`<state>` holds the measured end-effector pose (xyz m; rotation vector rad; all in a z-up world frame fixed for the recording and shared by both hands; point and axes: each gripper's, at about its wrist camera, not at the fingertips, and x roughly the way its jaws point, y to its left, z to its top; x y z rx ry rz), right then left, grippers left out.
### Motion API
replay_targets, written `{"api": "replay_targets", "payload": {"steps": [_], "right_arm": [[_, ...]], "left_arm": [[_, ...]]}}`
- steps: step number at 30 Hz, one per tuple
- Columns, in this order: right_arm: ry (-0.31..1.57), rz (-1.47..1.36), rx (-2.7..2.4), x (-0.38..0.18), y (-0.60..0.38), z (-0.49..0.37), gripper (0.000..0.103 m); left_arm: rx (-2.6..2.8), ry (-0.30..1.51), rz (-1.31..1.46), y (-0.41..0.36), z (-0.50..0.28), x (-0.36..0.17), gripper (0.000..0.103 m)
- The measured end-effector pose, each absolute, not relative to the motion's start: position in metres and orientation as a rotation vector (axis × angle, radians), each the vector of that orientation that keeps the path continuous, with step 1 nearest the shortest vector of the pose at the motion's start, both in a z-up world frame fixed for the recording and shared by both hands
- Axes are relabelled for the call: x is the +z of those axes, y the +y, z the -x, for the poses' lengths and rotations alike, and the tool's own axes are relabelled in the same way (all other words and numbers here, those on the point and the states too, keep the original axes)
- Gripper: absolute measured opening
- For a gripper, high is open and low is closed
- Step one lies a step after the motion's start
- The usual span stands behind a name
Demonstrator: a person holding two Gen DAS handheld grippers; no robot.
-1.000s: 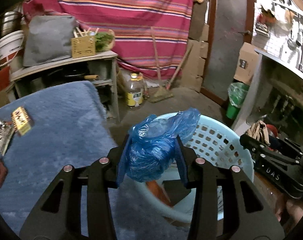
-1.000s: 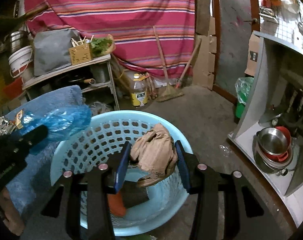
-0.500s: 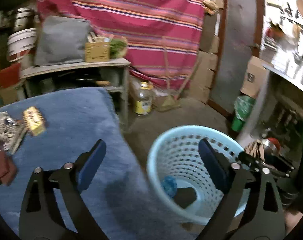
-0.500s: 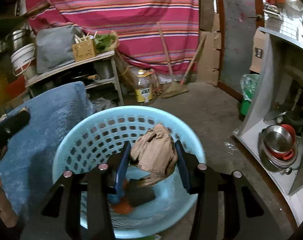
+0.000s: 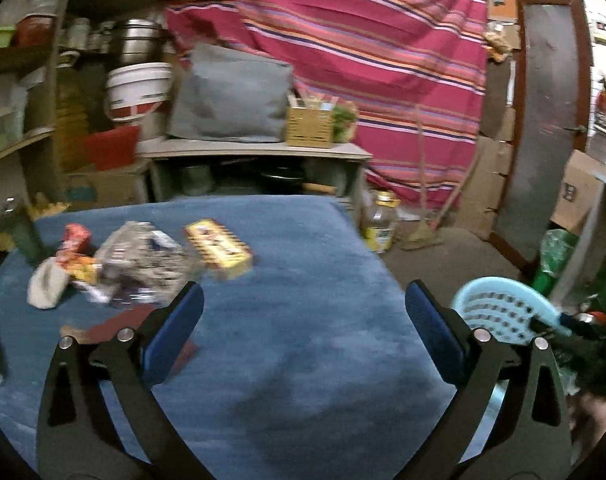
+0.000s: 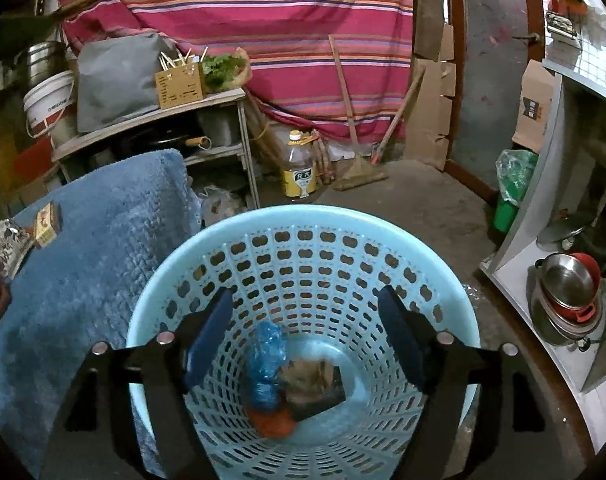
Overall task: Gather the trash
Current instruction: 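Move both tools back over the table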
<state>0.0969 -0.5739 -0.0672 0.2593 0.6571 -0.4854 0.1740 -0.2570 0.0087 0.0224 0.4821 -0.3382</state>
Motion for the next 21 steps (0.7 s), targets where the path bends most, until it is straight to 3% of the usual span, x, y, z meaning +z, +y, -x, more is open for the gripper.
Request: {"api": "replay_targets", "payload": {"steps": [9,21], "right_arm": [[0.566,-0.215,-0.47,-0.036,-0.532,-0.095,0.091],[0.555,-0.132,-0.329,-0.022,-0.441,-0.137,0.093]], "left_arm": [[-0.191,0.502,-0.023,-0.169,-0.19,-0.002,0.097],[-0.067,0.626,-0.039,-0.103,-0.219,-0.041,0.097]]}}
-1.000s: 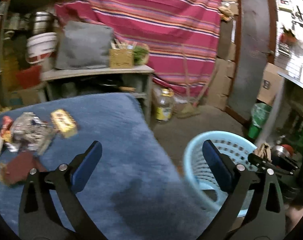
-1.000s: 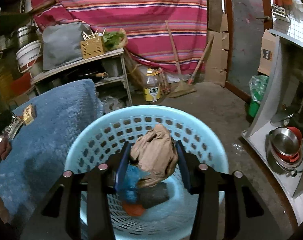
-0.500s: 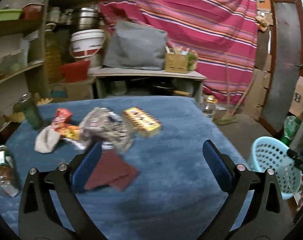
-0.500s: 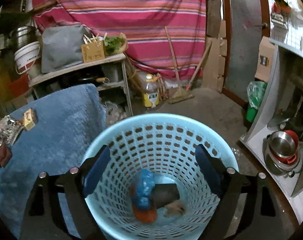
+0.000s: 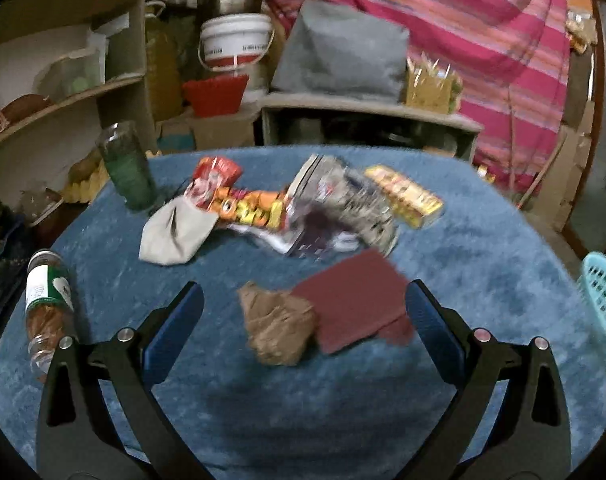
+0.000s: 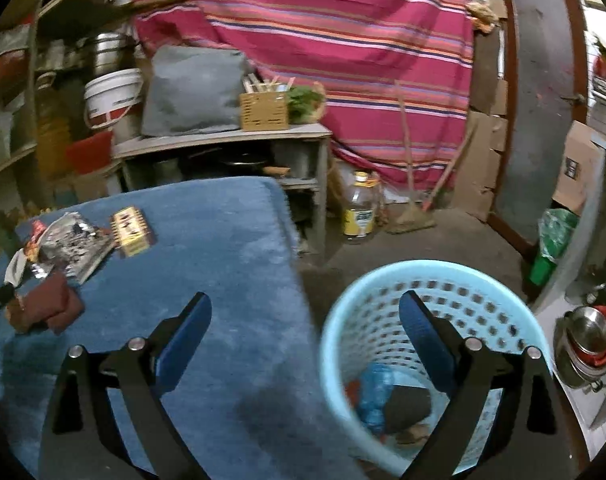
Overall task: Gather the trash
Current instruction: 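Move both tools back over the table, then grasp the brown paper with the left tool while the right grasps a maroon pad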
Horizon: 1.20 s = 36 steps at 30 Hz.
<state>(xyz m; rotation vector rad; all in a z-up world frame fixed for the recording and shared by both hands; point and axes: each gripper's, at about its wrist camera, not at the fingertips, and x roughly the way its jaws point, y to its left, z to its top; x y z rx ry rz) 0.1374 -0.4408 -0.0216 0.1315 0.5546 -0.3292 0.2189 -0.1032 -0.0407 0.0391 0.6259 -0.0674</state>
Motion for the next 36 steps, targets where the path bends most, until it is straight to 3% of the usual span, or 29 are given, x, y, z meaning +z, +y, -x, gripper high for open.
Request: {"api": "replay_targets", "payload": {"steps": [11,17,19,21,24,36], "right_arm": [[0.579,-0.086,-0.25,-0.025,-0.384,-0.168,0.093],[0.597,-0.045,-0.238,-0.03,-0.366,-0.178,0.093],[0.6,-0.044,-0.231,-0.031,-0.361,-0.18,0.093],[0.601,-0.045,-0.223,-0.031,-0.355,-0.182,0.093],[0.603,-0.046,-0.202,-0.032,-0.343,-0.187,0.093],[0.612,-0.008,-0.045,-0.039,-0.256,-0.212,0.097]], "left_arm": [[-0.051,0.757,0.005,-0.07,-0.241,-0.069,0.097],[-0.143,0.791,0.063,-0.062,-0.245,-0.075,0.066],[-0.187,0.776,0.021,-0.07,-0.241,-0.074,0.044],[-0.217,0.767,-0.023,-0.078,-0.237,-0.072,0.03],[-0.206,0.742,-0.07,-0.083,-0.23,-0.068,0.022],[-0.089,0.6,-0.055,-0.02,-0.212,-0.027,0.02]]}}
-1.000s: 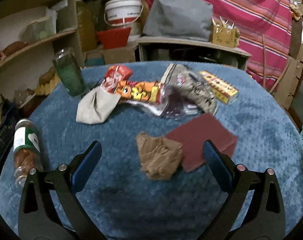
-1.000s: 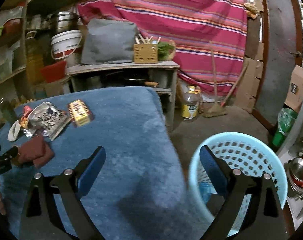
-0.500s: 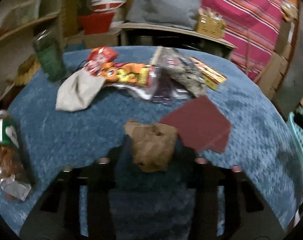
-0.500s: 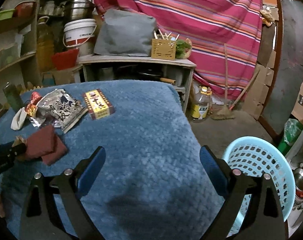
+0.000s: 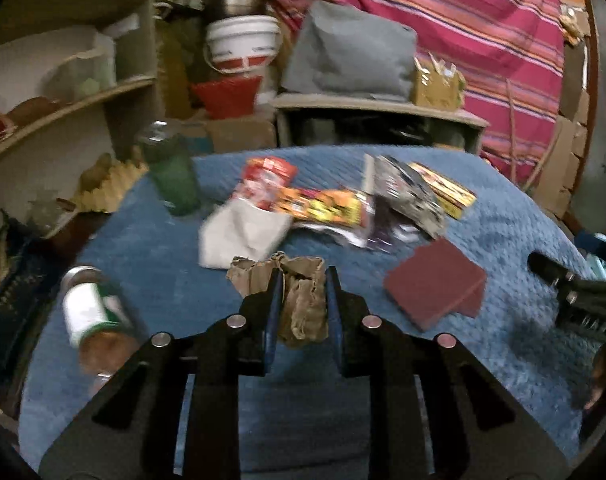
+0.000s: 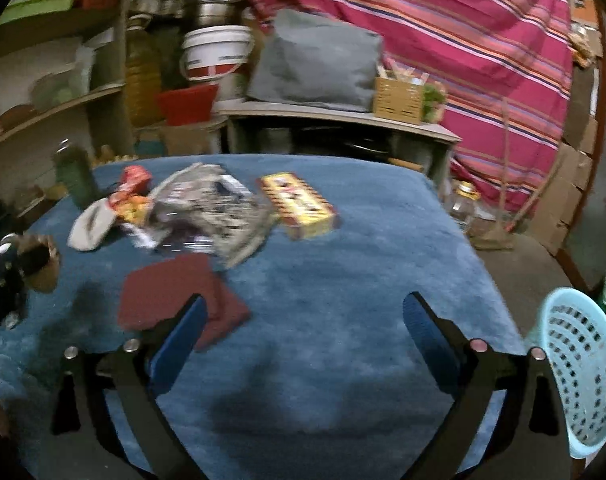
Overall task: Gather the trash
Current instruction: 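Grasp the brown paper with the left tool while the right grasps a maroon pad, then carry both items to the blue basket while the left tool drops the brown paper in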
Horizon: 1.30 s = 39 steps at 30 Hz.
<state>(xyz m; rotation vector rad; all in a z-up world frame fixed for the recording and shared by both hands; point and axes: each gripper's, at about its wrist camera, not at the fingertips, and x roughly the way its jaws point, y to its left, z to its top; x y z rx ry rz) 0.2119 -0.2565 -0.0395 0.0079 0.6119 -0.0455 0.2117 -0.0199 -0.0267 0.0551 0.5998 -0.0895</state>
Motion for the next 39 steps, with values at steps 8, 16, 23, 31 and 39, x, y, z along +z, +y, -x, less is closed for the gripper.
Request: {"api": "replay_targets", "payload": {"steps": [8,16,23,31,39], "right_arm": [[0.647,0.05,0.06,-0.051,-0.195,-0.231,0.097],[0.739,0.162,0.066,-0.069,-0.16,-0.251,0.097],[0.804,0.063,0.086,-0.075,-0.179,-0.263,0.097],[0.778,0.091,0.11,-0.073,-0.172,-0.26,0.084],[0.648,0.055,0.07,-0.047,-0.188,-0.237,0.084]], "left_arm": [[0.013,0.544,0.036,0.043,-0.203,-0.012,0.02],[0.057,0.55,0.073,0.073,-0.205,-0.015,0.02],[0.061,0.555,0.083,0.075,-0.207,-0.015,0.02],[0.059,0.547,0.082,0.069,-0.208,-0.013,0.02],[0.057,0.541,0.08,0.055,-0.205,-0.007,0.02]]}}
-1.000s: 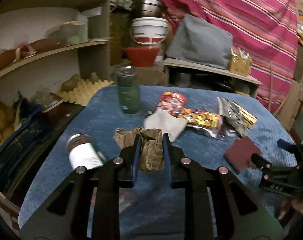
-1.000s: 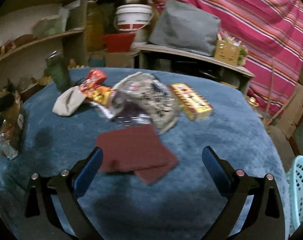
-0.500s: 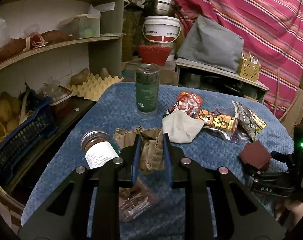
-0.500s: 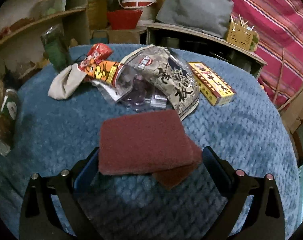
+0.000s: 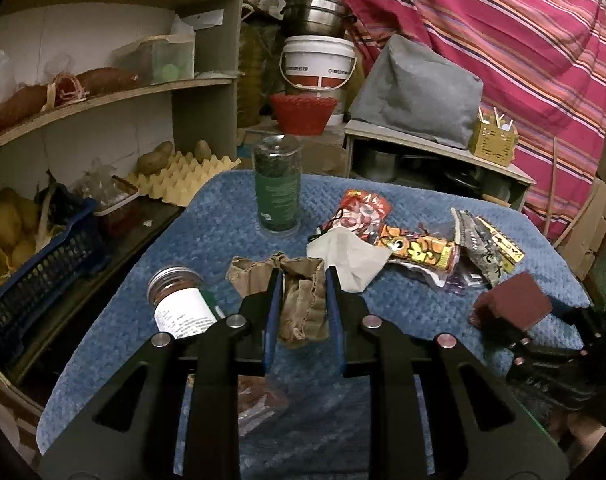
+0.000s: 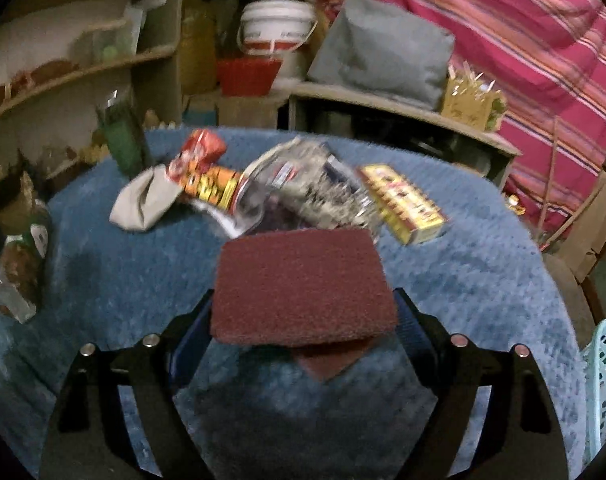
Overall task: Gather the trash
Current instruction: 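Carry both items to the blue basket while the left tool drops the brown paper in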
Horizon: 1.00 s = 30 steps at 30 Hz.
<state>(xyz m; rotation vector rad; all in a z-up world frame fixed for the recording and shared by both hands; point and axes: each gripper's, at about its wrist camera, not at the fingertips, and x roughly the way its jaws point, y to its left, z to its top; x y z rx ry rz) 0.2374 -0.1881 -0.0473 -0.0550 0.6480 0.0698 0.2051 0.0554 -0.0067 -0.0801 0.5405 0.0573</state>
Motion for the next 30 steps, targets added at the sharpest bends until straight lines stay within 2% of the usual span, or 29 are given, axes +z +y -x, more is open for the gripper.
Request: {"api": "replay_targets", "payload": {"steps": [16,30], "right_arm": [[0.541,-0.003,-0.024,-0.016,-0.268,-0.194,0.084],[0.512,-0.09,-0.2,-0.005,-0.399,-0.144,0.084]], "left_arm": [[-0.025,0.51,0.057,-0.018,-0.198,0.012,0.02],[-0.193,0.519,-0.003,-0.142,-0.189,0.01,0.02]]}}
